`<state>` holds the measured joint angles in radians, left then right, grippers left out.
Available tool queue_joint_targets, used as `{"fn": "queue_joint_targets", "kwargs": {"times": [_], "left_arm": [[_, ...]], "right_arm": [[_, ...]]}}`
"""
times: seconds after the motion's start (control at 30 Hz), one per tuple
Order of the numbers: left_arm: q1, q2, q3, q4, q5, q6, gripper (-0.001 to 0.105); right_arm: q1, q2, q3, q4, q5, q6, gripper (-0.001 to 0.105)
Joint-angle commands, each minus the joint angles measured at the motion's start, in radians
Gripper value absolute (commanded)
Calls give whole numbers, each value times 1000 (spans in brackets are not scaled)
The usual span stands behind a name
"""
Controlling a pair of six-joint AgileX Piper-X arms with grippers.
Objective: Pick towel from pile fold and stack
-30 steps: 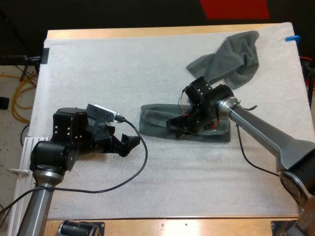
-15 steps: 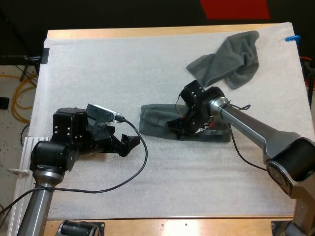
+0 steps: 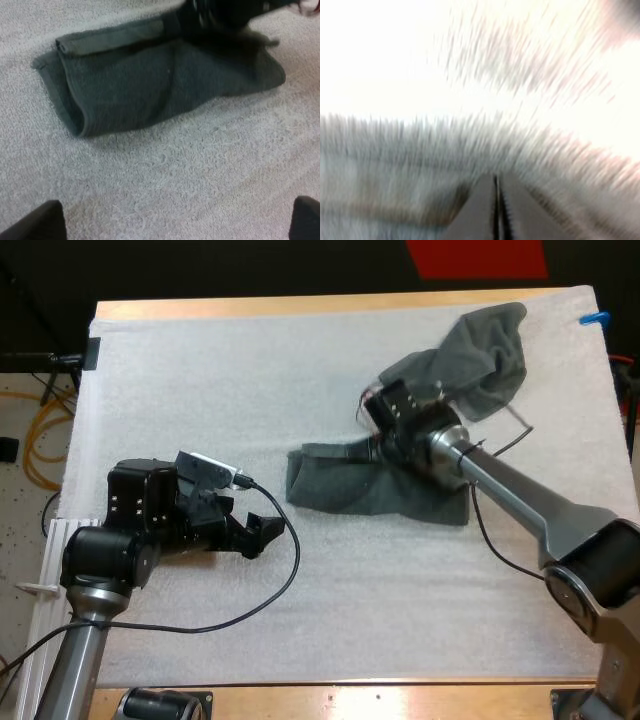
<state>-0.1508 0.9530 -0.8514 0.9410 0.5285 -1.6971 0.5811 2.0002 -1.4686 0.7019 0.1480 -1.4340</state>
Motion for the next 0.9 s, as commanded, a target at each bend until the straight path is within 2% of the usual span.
{"fn": "queue_joint_targets", "kwargs": {"times": [0.0, 0.07, 0.2, 0.3, 0.4, 0.47, 0.57, 0.7, 0.87], "left_arm": [[0, -6, -5, 11, -2, 4, 86], [0, -6, -5, 11, -2, 4, 86], [0, -6, -5, 11, -2, 4, 86], [0, -6, -5, 11, -2, 4, 86], [0, -6, -5, 11, -2, 4, 86], [0, -6, -5, 11, 0, 4, 86], [0, -16, -5, 11, 0, 4, 86], [0, -51, -5, 10, 0, -15, 86], [0, -109, -5, -23, 0, -98, 86]], "right_arm": [[-8, -35, -30, -19, 49, -15, 0], [-8, -60, -71, -32, 93, -49, 0], [-8, -99, -112, -31, 96, -101, 0], [-8, -148, -116, -22, 96, -125, 8], [-8, -202, -116, 31, 96, -140, 32], [-11, -242, -116, 86, 96, -162, 55], [-30, -292, -116, 172, 96, -168, 79], [-97, -330, -109, 276, 61, -163, 78], [-241, -338, -99, 362, -75, -162, 75]]}}
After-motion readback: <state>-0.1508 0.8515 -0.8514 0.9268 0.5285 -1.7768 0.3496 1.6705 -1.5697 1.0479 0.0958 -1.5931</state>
